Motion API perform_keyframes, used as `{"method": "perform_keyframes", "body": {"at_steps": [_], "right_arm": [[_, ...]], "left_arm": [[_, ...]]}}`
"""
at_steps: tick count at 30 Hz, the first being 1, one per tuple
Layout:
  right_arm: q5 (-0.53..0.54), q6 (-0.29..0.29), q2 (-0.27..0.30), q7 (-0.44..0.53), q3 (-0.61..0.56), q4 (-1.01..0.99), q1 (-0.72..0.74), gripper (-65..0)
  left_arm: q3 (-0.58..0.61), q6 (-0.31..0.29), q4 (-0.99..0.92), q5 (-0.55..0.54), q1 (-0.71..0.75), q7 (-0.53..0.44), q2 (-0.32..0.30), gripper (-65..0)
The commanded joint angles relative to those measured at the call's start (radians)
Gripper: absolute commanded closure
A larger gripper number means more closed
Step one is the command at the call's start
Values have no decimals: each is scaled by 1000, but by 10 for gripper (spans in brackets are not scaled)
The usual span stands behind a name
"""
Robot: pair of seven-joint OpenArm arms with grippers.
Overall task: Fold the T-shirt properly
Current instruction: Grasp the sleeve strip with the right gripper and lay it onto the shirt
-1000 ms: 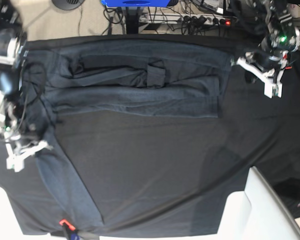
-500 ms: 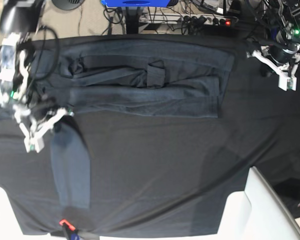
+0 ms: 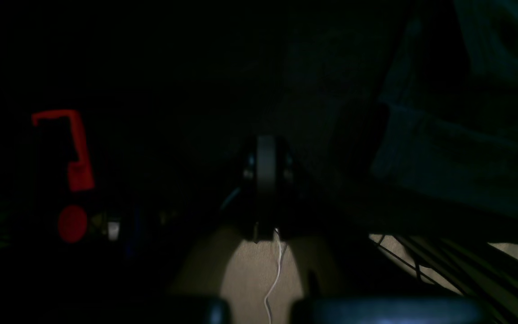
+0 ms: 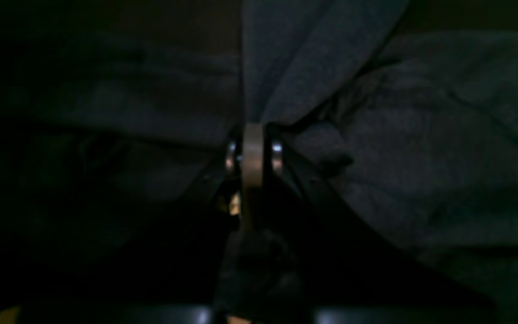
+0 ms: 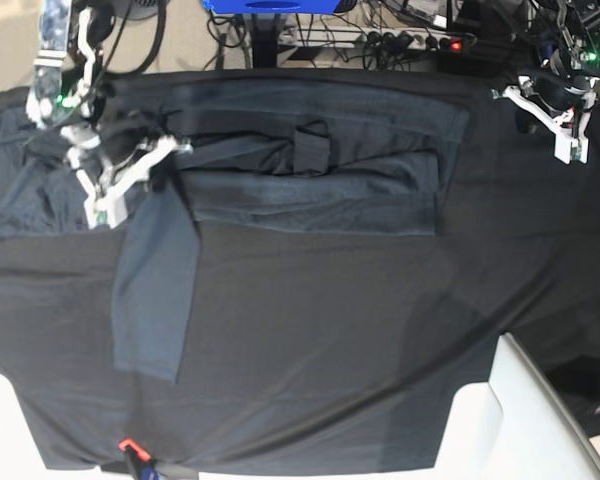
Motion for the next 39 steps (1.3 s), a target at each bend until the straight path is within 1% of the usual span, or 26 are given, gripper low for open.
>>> {"method": "perform_keyframes", "body": {"at_steps": [1,4,8,9,11,14,15,16,17,18,20,23,25,27,29,31,36,39], "right_arm": [[13,1,0,21,4,16,-6,0],[13,3,-33,22,10,12,-18,0],[13,3,-39,19,5,8,-20,0],[13,3,-40,16,4,8,-20,-21],[13,3,-40,15,4,10,-20,-93],[14,3,-42,15,4,22,-31,-273],[14,3,-42,15,4,36,-31,-323],[14,3,-42,16,4,50,-31,-365],[14,3,-42,18,4,58,-27,-386],[14,3,-40,19,7,67,-20,-395],[13,3,-31,15,10,67,40,-396],[13,3,15,12,31,-2,169,-396],[10,3,24,-11,64,-107,295,-401],[8,5,46,-50,111,-234,411,-402],[8,8,69,-54,139,-383,522,-402],[8,8,99,-28,145,-533,619,-402],[8,8,164,115,143,-891,787,-404],[8,8,182,187,143,-1087,855,-404]], "left_arm": [[-5,-6,16,-8,2,-17,-13,0],[1,-6,16,-8,1,-17,-30,0],[2,-6,16,-8,1,-17,-36,0],[1,-6,16,-8,1,-17,-37,0],[-2,-6,16,-8,1,-17,-37,0],[-4,-6,16,-8,1,-17,-39,0],[-4,-6,16,-8,1,-17,-39,0],[-4,-6,16,-8,1,-17,-39,0],[-4,-6,16,-8,1,-17,-39,0],[-4,-6,16,-8,1,-17,-39,0],[-5,-6,16,-8,1,-17,-39,0],[-5,-6,16,-8,1,-17,-39,0],[-5,-6,16,-8,2,-17,-39,0],[-7,-6,16,-8,11,-17,-39,0],[-8,-10,16,-8,18,-19,-39,0],[-36,-49,16,-9,28,-19,-34,0],[-157,-184,15,-9,25,-19,-18,0],[-197,-192,9,-9,25,-19,-18,0]]}}
